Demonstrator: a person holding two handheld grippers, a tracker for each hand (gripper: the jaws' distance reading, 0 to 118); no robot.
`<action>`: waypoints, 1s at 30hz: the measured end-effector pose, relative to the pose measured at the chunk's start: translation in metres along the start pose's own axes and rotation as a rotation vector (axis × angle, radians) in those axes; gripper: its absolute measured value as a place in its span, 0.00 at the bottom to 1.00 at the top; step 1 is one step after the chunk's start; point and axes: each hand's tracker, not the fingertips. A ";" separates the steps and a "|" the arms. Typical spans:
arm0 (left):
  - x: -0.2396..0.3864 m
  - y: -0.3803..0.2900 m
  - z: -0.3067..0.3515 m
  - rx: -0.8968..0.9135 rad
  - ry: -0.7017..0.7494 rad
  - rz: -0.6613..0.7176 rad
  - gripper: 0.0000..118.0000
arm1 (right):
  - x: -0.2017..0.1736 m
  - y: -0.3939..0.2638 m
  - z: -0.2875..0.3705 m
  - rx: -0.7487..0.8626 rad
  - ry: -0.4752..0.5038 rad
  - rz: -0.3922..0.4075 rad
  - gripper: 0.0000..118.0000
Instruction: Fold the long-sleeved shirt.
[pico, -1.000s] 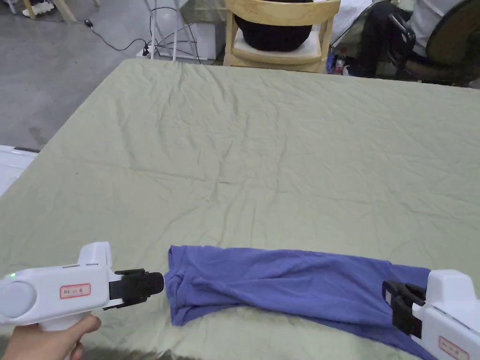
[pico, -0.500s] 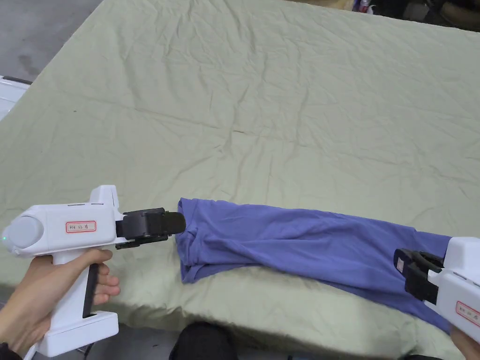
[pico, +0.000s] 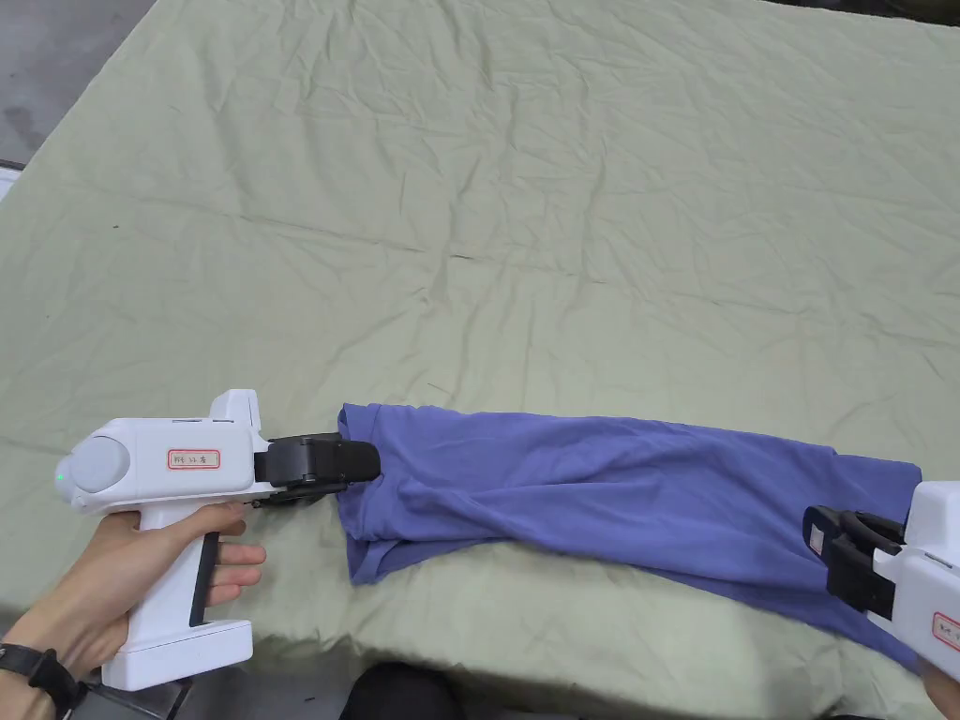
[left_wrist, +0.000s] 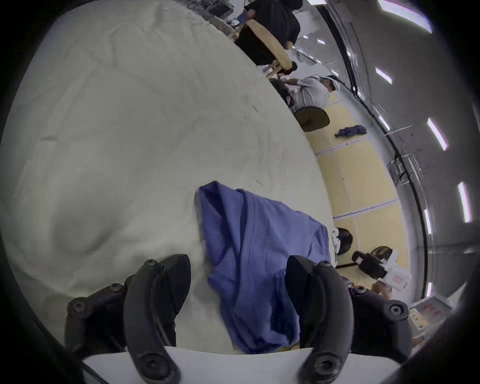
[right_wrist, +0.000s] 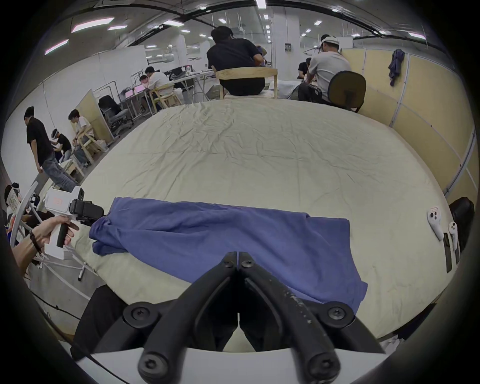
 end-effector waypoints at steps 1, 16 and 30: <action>0.000 0.001 -0.003 -0.007 -0.021 -0.004 0.68 | 0.002 -0.001 -0.001 -0.003 -0.005 -0.001 0.00; 0.029 0.010 -0.054 -0.085 -0.004 -0.060 0.31 | 0.016 -0.005 -0.003 -0.012 -0.018 -0.041 0.00; 0.044 0.012 -0.042 -0.078 0.111 -0.243 0.18 | 0.015 -0.004 0.000 0.010 0.005 -0.063 0.00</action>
